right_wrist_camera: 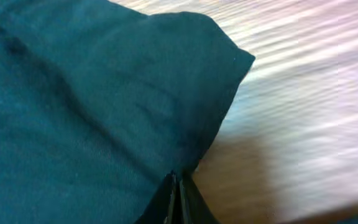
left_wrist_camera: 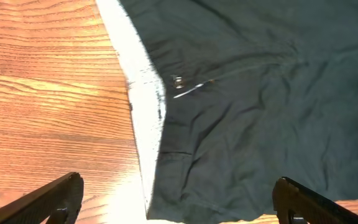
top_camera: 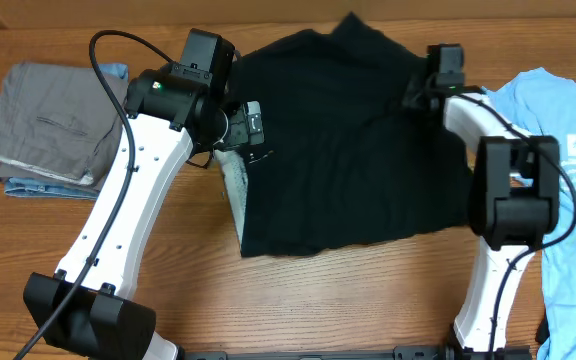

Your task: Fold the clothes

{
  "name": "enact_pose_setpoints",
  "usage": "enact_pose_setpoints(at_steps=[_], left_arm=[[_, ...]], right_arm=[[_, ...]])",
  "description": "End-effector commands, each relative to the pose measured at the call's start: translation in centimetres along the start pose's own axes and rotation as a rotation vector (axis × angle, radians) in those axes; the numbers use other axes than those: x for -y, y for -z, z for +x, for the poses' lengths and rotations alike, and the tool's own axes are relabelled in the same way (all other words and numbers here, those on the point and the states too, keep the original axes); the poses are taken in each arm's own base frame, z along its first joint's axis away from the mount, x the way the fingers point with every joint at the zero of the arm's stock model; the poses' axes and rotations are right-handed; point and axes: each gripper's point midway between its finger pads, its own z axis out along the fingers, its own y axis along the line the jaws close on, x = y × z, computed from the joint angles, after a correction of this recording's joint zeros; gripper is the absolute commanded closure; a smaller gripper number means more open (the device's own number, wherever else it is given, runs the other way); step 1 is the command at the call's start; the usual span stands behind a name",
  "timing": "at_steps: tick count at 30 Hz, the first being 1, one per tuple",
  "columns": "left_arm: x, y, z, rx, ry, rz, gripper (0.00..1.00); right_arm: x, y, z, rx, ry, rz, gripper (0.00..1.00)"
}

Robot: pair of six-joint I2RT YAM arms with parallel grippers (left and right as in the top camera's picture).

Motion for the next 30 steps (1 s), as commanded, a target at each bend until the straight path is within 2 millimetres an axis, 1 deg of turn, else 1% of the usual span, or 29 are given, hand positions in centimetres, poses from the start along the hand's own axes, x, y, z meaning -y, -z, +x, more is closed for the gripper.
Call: enact_pose_setpoints(at_steps=[1,4,6,7,9,10,11,12,13,15,17,19,21,22,23,25,26,28,30], left_arm=[[-0.2,0.0,-0.1,0.004,-0.022,-0.013,0.0],[-0.2,0.0,-0.1,0.004,-0.023,-0.012,0.0],[-0.2,0.0,-0.1,0.004,-0.024,-0.012,0.0],[-0.2,0.0,-0.1,0.004,-0.023,-0.012,0.0],[-0.2,0.0,-0.1,0.004,-0.024,-0.012,0.0],[-0.2,0.0,-0.1,0.004,-0.023,-0.012,0.0],[-0.2,0.0,-0.1,0.004,-0.024,-0.012,0.0],[-0.2,0.0,-0.1,0.004,-0.023,-0.012,0.0],[-0.2,0.0,-0.1,0.004,-0.024,-0.012,0.0],[-0.2,0.0,-0.1,0.004,-0.023,-0.012,0.0],[-0.2,0.0,-0.1,0.004,-0.023,-0.012,0.0],[-0.2,0.0,-0.1,0.004,-0.024,-0.012,0.0],[-0.1,0.0,-0.3,0.011,-0.018,-0.007,0.0],[0.4,0.0,-1.2,0.048,-0.013,0.009,0.0],[1.1,0.1,-2.5,0.102,-0.014,0.038,0.0],[2.0,0.4,-4.2,0.173,-0.015,0.075,0.0],[2.2,0.5,-4.6,0.191,-0.016,0.082,0.0],[1.6,0.5,-5.0,0.208,-0.014,0.048,0.0],[1.3,0.3,-4.5,0.189,-0.036,0.033,0.0]], right_arm=[[1.6,4.3,-3.0,0.049,-0.013,0.057,0.96],[2.7,5.1,-1.3,-0.023,-0.004,0.114,0.96],[2.8,5.1,-1.2,-0.031,-0.003,0.117,0.96],[2.8,5.4,-1.6,-0.016,-0.004,0.119,0.78],[2.5,6.4,-3.3,0.024,0.023,0.111,0.18],[2.2,7.4,-4.6,0.052,0.05,0.103,0.02],[1.9,8.7,-5.9,0.079,0.082,0.096,0.0],[1.6,10.5,-7.2,0.104,0.095,0.09,0.0],[1.4,11.9,-7.9,0.116,0.093,0.087,0.0],[1.4,16.1,-9.1,0.121,0.091,0.086,0.0],[2.1,19.9,-9.1,0.101,0.085,0.093,0.0],[3.2,23.3,-8.3,0.07,0.076,0.105,0.0],[4.5,25.6,-7.4,0.042,0.065,0.123,0.0],[5.0,26.2,-6.8,0.024,0.061,0.132,0.0],[5.5,26.8,-6.2,0.002,0.058,0.141,0.0],[5.9,27.0,-5.4,-0.031,0.057,0.151,0.0],[5.9,26.9,-5.3,-0.035,0.057,0.152,0.0],[5.9,26.8,-5.3,-0.038,0.057,0.153,0.0],[5.9,26.8,-5.3,-0.038,0.057,0.153,0.0]])
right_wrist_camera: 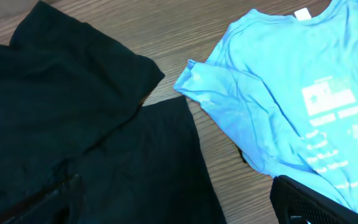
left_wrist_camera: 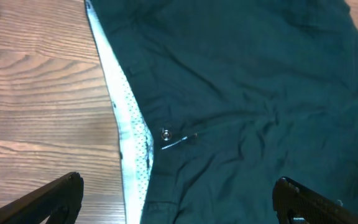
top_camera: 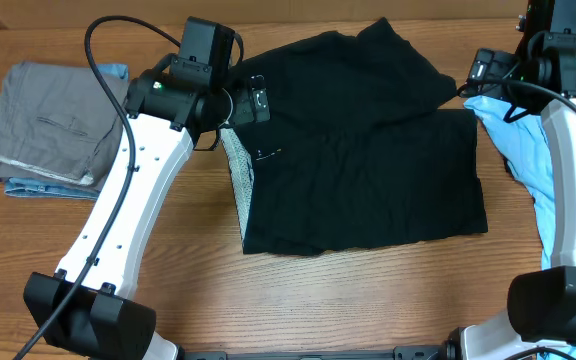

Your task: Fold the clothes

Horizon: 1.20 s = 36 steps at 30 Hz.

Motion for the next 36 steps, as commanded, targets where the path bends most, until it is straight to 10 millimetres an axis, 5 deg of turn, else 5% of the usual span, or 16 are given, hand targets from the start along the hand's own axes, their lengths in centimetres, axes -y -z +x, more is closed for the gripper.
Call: enact_pose_setpoints(at_steps=[1,4,8,13,20,36], left_arm=[[-0.8,-0.4,0.0,0.0,-0.033,-0.044,0.0],[0.2,-2.6,1.1,-0.087,0.046,0.021,0.0],[-0.5,-7.4,3.5,-0.27,0.075,0.059,0.3],[-1.2,-12.3,5.2,-0.472,0.166,0.277,0.41],[-2.3,-14.8,6.4,-0.542,0.179,0.323,0.32],[-2.7,-18.4,9.2,-0.619,0.177,0.293,0.35]], right_arm=[[0.0,0.1,-0.3,0.007,0.002,-0.001,0.0],[0.0,0.1,-0.3,0.007,0.002,-0.001,0.0],[0.0,0.1,-0.3,0.007,0.003,-0.001,0.0],[0.0,0.1,-0.3,0.007,0.003,-0.002,0.0],[0.0,0.1,-0.3,0.007,0.002,-0.001,0.0],[0.0,0.1,-0.3,0.007,0.002,-0.001,0.0]])
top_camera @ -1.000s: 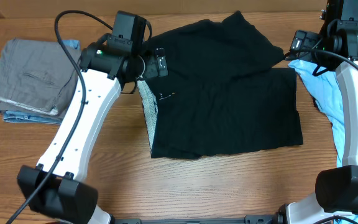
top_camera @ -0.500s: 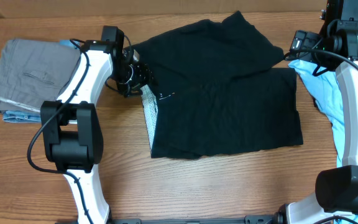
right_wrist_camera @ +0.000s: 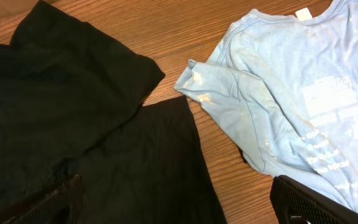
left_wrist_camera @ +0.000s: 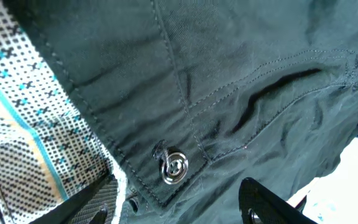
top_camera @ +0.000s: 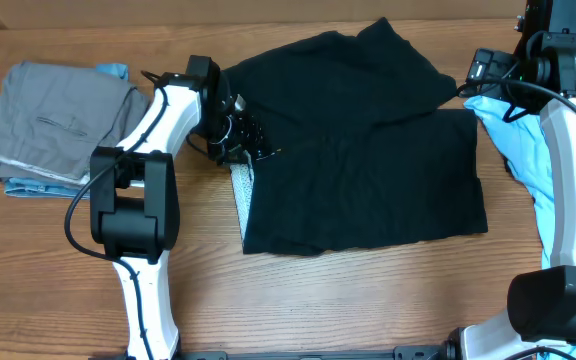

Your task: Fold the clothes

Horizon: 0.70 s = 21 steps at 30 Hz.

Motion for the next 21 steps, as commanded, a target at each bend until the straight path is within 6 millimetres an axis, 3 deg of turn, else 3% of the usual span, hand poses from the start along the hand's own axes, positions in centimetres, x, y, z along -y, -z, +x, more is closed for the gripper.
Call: enact_pose_setpoints(at_steps=[1,6,9,14,17,21], left_arm=[[-0.7,-0.8,0.3,-0.017,-0.006,-0.014,0.36],[-1.8,-1.7,0.2,-0.002,-0.002,-0.042,0.41],[-2.4,-2.6,0.7,-0.015,0.008,-0.031,0.62],[-2.2,-2.5,1.0,-0.024,0.012,-0.023,0.79],[-2.4,-1.9,1.2,-0.029,0.0,-0.027,0.89],[-2.2,0.6,1.0,0.015,-0.035,-0.043,0.91]], right_arm=[[0.0,0.1,-0.3,0.008,0.001,-0.001,0.0],[0.0,0.1,-0.3,0.008,0.001,-0.001,0.0],[0.0,0.1,-0.3,0.008,0.001,-0.001,0.0],[0.0,0.1,-0.3,0.008,0.001,-0.001,0.0],[0.0,0.1,-0.3,0.008,0.001,-0.001,0.0],[0.0,0.1,-0.3,0.008,0.001,-0.001,0.0]])
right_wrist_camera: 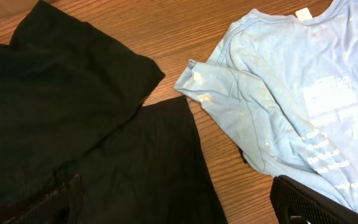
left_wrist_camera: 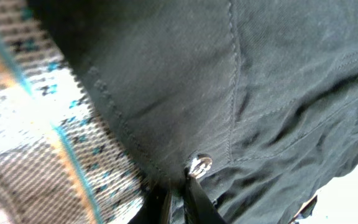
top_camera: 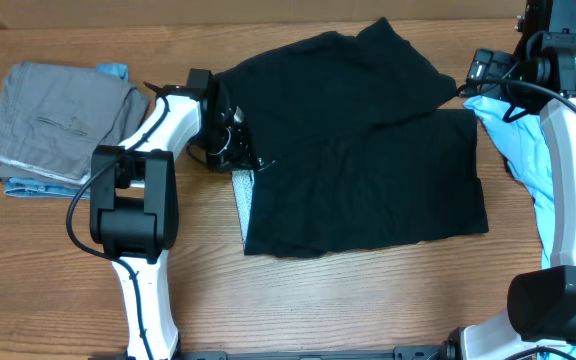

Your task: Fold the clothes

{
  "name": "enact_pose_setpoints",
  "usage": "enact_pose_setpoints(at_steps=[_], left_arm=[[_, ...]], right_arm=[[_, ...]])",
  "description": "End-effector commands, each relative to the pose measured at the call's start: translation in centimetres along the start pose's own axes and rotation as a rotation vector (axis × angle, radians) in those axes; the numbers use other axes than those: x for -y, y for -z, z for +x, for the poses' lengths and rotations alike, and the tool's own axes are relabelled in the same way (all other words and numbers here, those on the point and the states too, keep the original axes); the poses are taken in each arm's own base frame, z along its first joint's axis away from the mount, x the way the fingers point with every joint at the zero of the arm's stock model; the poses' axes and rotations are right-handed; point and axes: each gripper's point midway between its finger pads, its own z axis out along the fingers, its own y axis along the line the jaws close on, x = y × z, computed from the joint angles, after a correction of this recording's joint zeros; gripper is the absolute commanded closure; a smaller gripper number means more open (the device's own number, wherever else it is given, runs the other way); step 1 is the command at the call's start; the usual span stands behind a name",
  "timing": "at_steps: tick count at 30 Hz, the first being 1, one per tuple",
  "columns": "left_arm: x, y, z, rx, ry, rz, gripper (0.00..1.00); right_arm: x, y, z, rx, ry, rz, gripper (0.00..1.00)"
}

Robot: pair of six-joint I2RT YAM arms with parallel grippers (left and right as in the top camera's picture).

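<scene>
Black shorts lie spread on the table's middle, one leg laid slanting over the far part. The waistband's patterned lining shows at the left edge. My left gripper is low at that waistband. In the left wrist view my left gripper is shut on the dark waistband, right beside the metal button and the lining. My right gripper hangs high at the far right, open, holding nothing. Its fingers stand wide apart over the shorts.
A stack of folded grey and blue clothes sits at the table's left end. A light blue printed T-shirt lies crumpled at the right, next to the shorts' right edge and under the right arm.
My left gripper, open around the waistband by the button before, is now shut on it. The right arm and the shorts have not moved.
First my right gripper was shut on a far corner of the shorts and the left hung open over the waistband. Then the right was open and raised at the right, the leg lying across. The left then came down open at the waistband and now grips it.
</scene>
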Motion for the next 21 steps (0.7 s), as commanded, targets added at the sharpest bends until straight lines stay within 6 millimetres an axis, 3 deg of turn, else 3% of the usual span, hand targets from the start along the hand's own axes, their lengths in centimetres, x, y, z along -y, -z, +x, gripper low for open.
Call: enact_pose_setpoints(at_steps=[1,7,9,18,19,21], left_arm=[[-0.3,3.7,-0.5,0.088,-0.055,-0.056,0.91],[-0.6,8.7,-0.8,0.232,-0.099,-0.187,0.91],[-0.7,8.7,-0.7,0.231,-0.097,-0.194,0.91],[-6.8,7.3,0.9,0.193,0.008,-0.42,0.9],[-7.1,7.2,1.0,0.189,0.011,-0.426,0.78],[-7.2,7.2,1.1,0.185,0.012,-0.429,0.37]], right_arm=[[0.0,0.1,-0.3,0.008,0.001,-0.001,0.0],[0.0,0.1,-0.3,0.008,0.001,-0.001,0.0],[0.0,0.1,-0.3,0.008,0.001,-0.001,0.0],[0.0,0.1,-0.3,0.007,0.001,-0.001,0.0],[0.0,0.1,-0.3,0.008,0.001,-0.001,0.0],[0.0,0.1,-0.3,0.008,0.001,-0.001,0.0]])
